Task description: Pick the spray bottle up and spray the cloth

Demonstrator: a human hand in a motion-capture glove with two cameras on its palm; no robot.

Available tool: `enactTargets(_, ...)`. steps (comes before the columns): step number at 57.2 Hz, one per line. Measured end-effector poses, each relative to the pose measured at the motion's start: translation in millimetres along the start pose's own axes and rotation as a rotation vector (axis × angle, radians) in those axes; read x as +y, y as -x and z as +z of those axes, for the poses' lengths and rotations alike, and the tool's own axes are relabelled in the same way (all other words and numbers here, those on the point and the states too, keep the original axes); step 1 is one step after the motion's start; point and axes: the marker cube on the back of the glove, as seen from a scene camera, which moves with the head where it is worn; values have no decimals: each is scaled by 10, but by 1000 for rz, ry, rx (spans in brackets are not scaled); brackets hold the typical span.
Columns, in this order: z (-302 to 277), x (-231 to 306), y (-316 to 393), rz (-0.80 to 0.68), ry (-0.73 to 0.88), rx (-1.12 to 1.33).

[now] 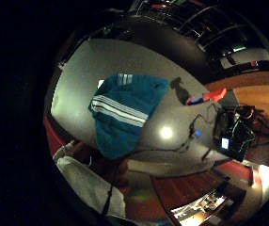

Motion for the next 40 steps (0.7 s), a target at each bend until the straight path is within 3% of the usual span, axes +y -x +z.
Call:
enactTargets(5,13,-18,-48,89,-32,22)
enactTargets(40,39,115,-565,342,-235,-117)
